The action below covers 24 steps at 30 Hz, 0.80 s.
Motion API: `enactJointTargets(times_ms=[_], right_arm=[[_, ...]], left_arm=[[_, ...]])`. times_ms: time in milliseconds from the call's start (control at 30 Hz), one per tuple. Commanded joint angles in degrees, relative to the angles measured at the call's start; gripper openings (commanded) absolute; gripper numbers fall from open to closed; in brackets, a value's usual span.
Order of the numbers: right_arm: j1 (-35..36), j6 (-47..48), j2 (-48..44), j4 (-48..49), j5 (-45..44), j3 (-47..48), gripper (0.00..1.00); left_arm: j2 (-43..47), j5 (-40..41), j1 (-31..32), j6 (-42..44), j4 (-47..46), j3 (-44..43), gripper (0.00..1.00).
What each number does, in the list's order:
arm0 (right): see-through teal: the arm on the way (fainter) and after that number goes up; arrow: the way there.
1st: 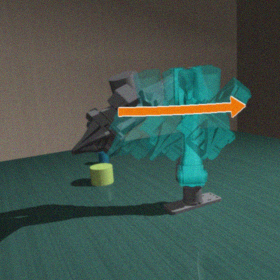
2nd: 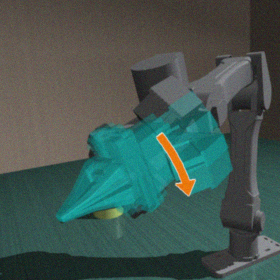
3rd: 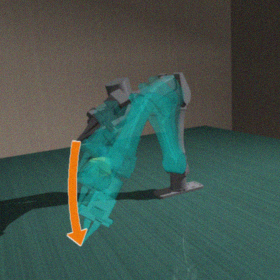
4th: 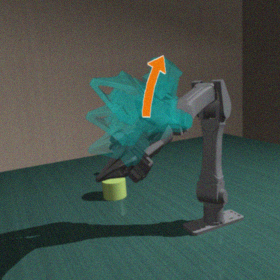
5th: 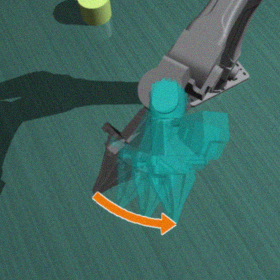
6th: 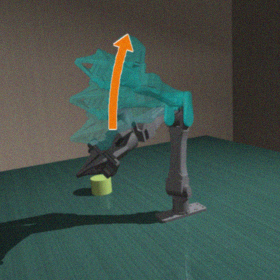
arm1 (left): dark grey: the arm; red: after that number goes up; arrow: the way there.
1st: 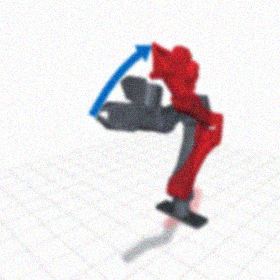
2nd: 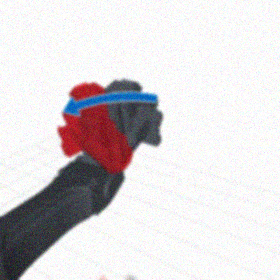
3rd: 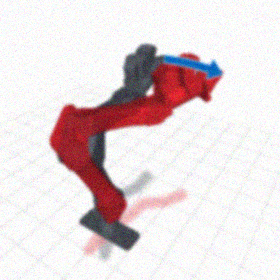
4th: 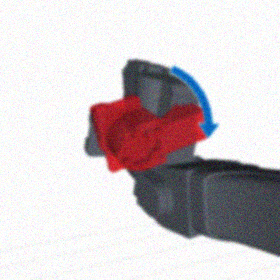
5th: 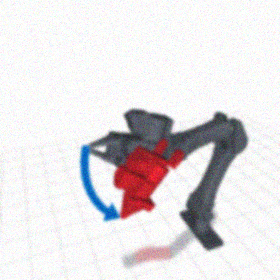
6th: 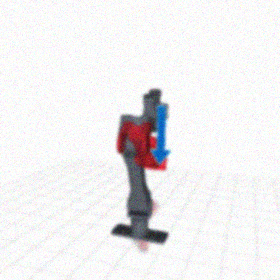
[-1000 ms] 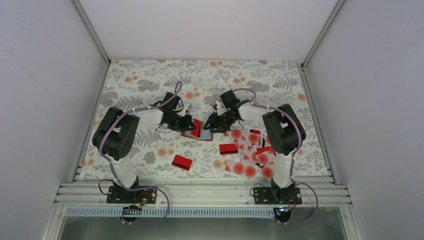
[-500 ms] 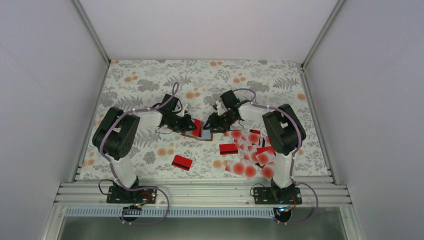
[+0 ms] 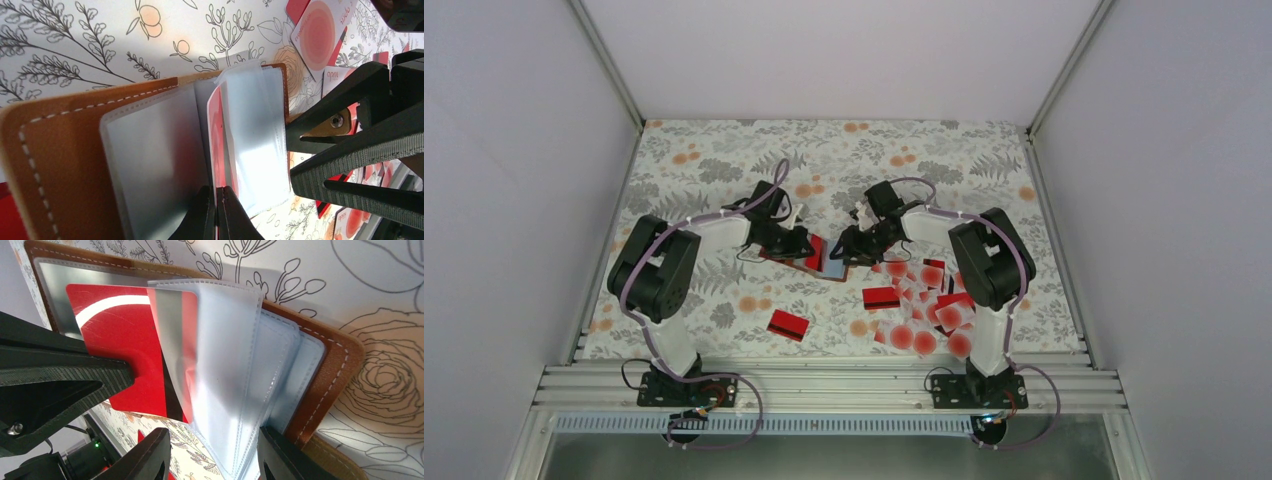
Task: Put the credit cards into the card holder
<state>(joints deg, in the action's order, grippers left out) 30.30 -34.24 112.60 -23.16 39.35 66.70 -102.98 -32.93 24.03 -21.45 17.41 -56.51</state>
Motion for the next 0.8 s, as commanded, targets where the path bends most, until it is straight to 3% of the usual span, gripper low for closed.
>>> enactJointTargets(times_ms=[0,367,767], right_arm=[[0.93,0.67,5.18,-4.69,-6.75,-3.12,0.45],[0.96,0.88,6.09,-5.27,-6.58,-1.88,0.45],[0.97,1.02,6.55,-5.35,-6.38,-1.51,0.45]], left_arm=[[-0.24,6.66,-0.32,4.86,5.57,-2.86,0.02],[-0.45,6.47,-0.25,6.82,6.2,-3.62,0.02],[-1.69,-1.72,-0.35,-0.93,-4.93,2.89,0.02]])
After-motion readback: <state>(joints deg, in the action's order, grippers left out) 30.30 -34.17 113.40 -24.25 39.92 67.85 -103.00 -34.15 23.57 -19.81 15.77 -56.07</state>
